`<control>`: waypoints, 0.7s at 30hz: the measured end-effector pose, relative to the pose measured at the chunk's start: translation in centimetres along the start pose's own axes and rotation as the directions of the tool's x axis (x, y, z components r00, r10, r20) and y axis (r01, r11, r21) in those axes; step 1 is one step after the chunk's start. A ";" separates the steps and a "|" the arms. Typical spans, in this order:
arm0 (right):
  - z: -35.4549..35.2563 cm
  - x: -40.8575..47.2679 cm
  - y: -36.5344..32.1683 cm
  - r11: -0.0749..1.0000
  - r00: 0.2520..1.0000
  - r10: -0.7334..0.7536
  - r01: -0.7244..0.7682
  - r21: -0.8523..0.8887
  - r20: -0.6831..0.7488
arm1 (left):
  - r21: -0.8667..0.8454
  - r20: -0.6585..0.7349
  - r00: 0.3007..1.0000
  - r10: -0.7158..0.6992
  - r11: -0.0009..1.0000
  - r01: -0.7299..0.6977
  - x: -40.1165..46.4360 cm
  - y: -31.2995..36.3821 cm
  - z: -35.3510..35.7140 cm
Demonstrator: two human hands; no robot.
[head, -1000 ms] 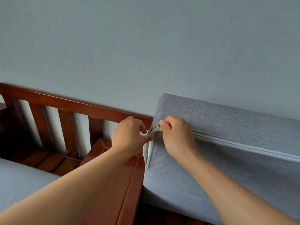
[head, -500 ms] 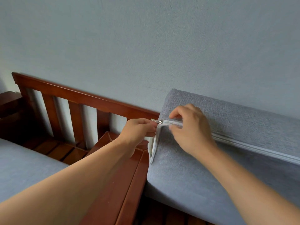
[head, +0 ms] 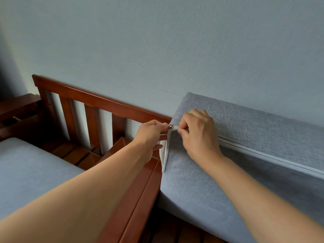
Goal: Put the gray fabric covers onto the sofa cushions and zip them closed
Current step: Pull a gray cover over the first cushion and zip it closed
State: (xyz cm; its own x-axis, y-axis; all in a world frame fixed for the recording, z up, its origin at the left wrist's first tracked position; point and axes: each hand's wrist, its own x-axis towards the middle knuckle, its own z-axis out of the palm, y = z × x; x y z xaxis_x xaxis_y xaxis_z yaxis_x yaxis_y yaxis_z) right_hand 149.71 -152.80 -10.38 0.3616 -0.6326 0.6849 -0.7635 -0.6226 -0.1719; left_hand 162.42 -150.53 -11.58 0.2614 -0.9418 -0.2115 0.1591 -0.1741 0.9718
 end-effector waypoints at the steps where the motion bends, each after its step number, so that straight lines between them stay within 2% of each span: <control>1: 0.1 -0.1 0.0 1.000 1.000 -0.005 0.005 -0.014 -0.001 | 0.010 -0.032 0.999 0.013 1.000 -0.012 -0.1 -0.1 0.0; 6: 0.2 -0.4 0.0 0.986 0.999 -0.039 0.040 -0.159 0.009 | -0.010 -0.090 0.996 -0.014 1.000 0.013 -0.4 -0.9 -0.1; 13: 1.0 -0.7 -0.1 0.966 0.991 -0.130 0.123 -0.227 -0.015 | 0.050 -0.141 0.989 -0.046 0.997 0.054 0.6 -2.1 -0.2; 16: 2.1 -0.8 -0.7 0.954 0.982 -0.188 0.189 -0.233 0.023 | 0.053 -0.087 0.995 -0.051 0.997 0.055 1.2 -2.8 -0.6; 21: 2.9 -0.5 -0.8 0.958 0.988 -0.149 0.155 -0.243 0.043 | 0.025 0.078 0.995 -0.058 0.998 0.056 1.9 -4.1 -1.5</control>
State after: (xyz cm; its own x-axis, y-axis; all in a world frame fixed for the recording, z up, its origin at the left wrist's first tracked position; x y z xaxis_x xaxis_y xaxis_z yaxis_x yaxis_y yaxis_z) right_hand 151.63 -153.32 -12.67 0.4936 -0.5520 0.6720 -0.8052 -0.5821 0.1133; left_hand 163.69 -151.20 -16.16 0.1770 -0.9496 -0.2587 0.1493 -0.2339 0.9607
